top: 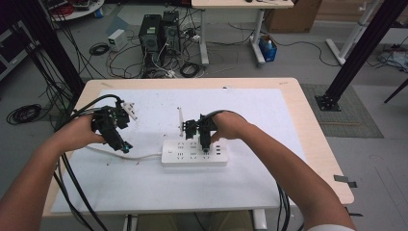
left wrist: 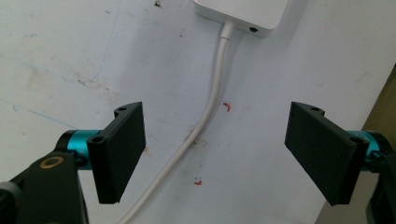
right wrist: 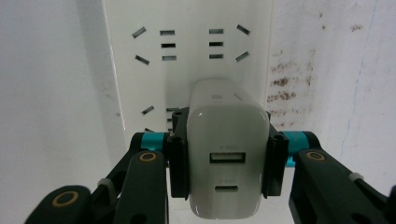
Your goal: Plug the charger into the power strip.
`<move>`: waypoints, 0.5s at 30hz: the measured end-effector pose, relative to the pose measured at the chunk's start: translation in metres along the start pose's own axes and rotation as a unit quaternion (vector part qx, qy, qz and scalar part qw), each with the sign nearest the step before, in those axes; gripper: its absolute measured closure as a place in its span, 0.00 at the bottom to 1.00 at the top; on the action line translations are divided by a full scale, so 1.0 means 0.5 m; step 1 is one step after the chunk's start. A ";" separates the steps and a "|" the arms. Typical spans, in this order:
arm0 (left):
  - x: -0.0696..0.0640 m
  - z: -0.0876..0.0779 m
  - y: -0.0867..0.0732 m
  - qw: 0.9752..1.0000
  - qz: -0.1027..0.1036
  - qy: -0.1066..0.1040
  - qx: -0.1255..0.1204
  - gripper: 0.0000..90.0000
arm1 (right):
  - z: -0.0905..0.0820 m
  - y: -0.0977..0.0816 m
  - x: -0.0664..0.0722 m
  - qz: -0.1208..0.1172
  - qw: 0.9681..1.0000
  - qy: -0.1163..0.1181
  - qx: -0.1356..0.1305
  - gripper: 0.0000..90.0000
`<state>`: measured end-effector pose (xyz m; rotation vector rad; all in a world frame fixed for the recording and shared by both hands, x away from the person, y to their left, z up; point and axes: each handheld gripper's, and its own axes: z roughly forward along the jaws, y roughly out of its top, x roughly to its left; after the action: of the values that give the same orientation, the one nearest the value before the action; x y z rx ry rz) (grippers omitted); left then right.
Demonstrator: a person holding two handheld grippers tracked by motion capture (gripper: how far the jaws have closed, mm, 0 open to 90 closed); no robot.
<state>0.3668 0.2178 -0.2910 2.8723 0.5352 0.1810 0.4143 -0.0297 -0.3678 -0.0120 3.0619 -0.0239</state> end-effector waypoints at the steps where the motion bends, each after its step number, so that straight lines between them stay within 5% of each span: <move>1: -0.001 0.001 0.001 1.000 0.000 0.001 0.001 0.23 | 0.000 -0.002 -0.002 0.004 1.000 0.002 -0.002 0.69; 7: 0.002 0.000 0.004 1.000 -0.002 0.000 -0.007 0.23 | 0.001 0.001 0.009 -0.007 1.000 -0.016 0.004 0.70; 11: 0.005 0.001 0.003 1.000 -0.007 -0.001 -0.012 0.23 | 0.004 -0.007 -0.026 0.019 0.999 0.040 -0.014 0.70; 15: 0.009 0.009 0.004 1.000 -0.009 -0.003 -0.009 0.23 | 0.005 -0.009 -0.004 0.010 1.000 0.007 -0.024 0.70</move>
<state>0.3723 0.2169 -0.2945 2.8496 0.5548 0.1731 0.4166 -0.0341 -0.3699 0.0155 3.0755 0.0522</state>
